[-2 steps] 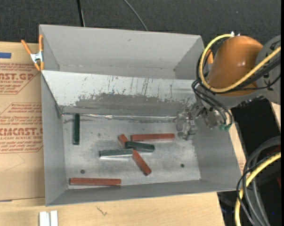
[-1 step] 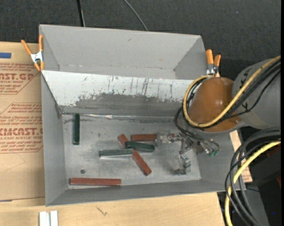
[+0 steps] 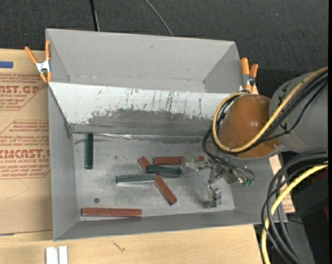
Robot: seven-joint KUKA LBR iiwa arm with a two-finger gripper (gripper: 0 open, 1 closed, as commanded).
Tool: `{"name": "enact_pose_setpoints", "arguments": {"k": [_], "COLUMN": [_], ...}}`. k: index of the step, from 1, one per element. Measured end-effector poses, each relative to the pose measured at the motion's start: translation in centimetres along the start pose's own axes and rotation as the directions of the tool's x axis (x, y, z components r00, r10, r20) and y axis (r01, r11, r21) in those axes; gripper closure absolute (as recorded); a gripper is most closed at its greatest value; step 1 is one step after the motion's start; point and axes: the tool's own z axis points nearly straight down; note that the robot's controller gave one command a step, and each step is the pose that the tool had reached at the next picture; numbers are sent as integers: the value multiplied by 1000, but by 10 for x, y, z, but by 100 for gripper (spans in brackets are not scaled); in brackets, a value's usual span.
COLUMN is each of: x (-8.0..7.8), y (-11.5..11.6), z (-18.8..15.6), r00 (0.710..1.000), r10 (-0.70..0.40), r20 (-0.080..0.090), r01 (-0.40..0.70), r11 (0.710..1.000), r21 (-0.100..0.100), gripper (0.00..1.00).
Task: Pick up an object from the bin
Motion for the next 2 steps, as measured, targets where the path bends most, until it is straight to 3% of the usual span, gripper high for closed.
{"name": "enact_pose_setpoints", "arguments": {"k": [1,2], "x": [-43,-58], "y": [25,36], "z": [-9,-12], "r00": [999,999], "r10": [37,41], "r20": [-1,3], "r01": [-37,-41], "r11": [999,999], "r21": [2,2], "gripper": [0,0]}}
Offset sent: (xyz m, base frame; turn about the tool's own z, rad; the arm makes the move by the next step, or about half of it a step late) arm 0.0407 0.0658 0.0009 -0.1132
